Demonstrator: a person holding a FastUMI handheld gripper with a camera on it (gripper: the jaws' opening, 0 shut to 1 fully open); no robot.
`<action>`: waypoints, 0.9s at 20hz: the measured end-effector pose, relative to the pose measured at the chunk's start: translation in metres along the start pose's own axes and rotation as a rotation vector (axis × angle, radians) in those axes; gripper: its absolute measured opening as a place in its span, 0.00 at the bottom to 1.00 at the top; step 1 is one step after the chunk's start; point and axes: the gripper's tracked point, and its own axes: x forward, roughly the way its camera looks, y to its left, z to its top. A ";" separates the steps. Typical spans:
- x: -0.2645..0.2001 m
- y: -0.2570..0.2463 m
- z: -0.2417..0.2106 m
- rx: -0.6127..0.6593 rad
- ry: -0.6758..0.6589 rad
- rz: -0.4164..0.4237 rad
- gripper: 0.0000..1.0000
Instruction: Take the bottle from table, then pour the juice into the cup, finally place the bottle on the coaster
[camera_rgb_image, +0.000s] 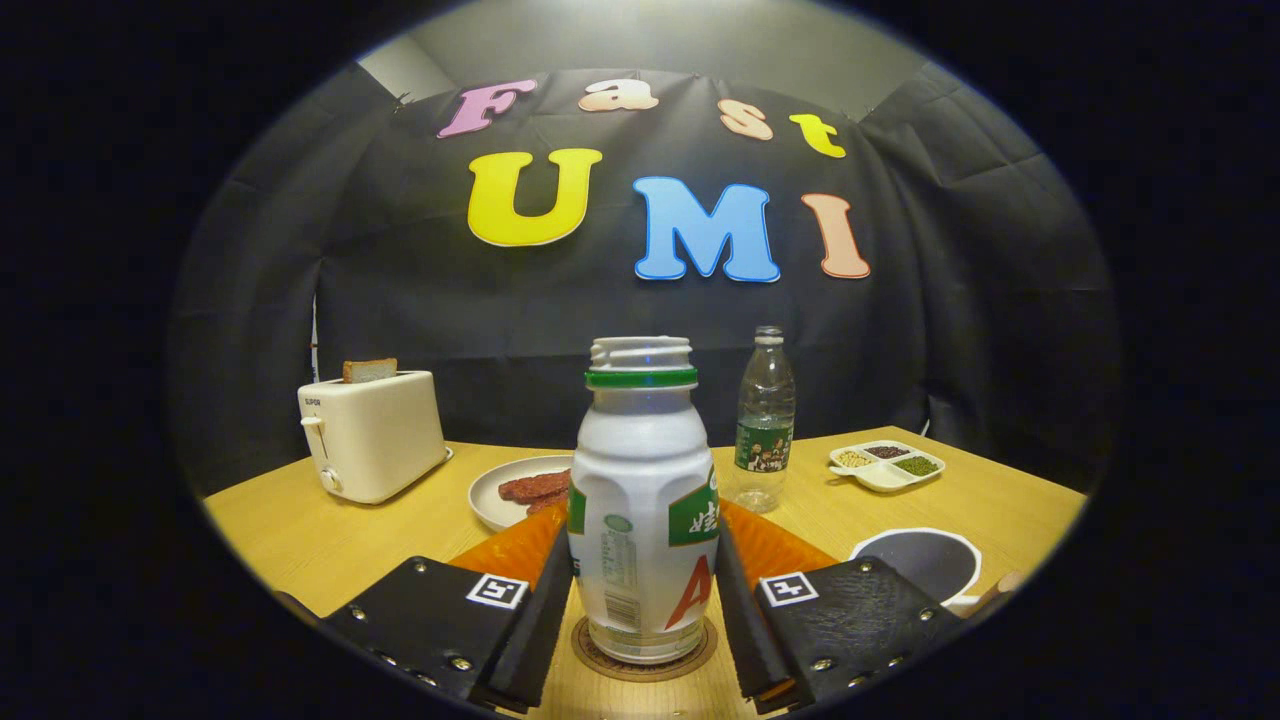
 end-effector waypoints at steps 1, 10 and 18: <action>-0.001 0.000 -0.001 -0.008 0.003 -0.001 0.70; -0.001 0.001 -0.005 0.029 -0.011 0.008 0.70; -0.006 0.001 -0.002 0.063 -0.035 -0.001 0.96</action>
